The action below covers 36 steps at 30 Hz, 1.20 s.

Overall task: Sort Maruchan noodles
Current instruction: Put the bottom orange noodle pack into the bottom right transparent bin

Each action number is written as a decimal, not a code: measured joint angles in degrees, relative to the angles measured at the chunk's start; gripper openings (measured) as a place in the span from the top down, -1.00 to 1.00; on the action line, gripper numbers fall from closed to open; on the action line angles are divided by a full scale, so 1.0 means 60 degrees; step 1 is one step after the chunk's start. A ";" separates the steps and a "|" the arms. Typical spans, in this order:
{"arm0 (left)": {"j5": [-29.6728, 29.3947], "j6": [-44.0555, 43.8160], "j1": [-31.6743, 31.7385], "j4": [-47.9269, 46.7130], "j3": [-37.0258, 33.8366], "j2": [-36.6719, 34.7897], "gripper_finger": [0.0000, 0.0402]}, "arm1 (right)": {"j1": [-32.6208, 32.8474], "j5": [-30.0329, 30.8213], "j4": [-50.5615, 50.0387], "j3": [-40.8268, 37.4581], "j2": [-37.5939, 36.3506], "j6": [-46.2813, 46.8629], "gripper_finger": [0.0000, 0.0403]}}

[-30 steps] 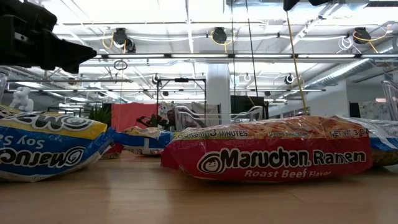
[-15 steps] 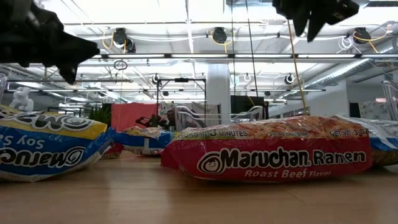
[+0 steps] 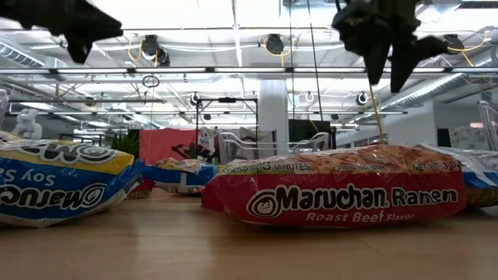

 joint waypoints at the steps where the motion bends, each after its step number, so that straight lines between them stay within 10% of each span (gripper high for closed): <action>1: 0.0000 0.0121 0.0001 -0.0155 0.0296 0.0337 0.62 | -0.0043 -0.0002 0.0093 -0.0148 0.0004 -0.0035 0.01; 24: 0.1326 0.0174 -0.0020 -0.0183 0.4650 0.4956 0.62 | -0.0624 -0.0509 0.4363 -0.3498 -0.0268 -0.1232 -0.11; 36: 0.1403 -0.0556 -0.0194 0.0177 0.5093 0.6082 0.62 | -0.0799 -0.0551 0.6437 -0.5001 -0.0324 -0.1166 -0.11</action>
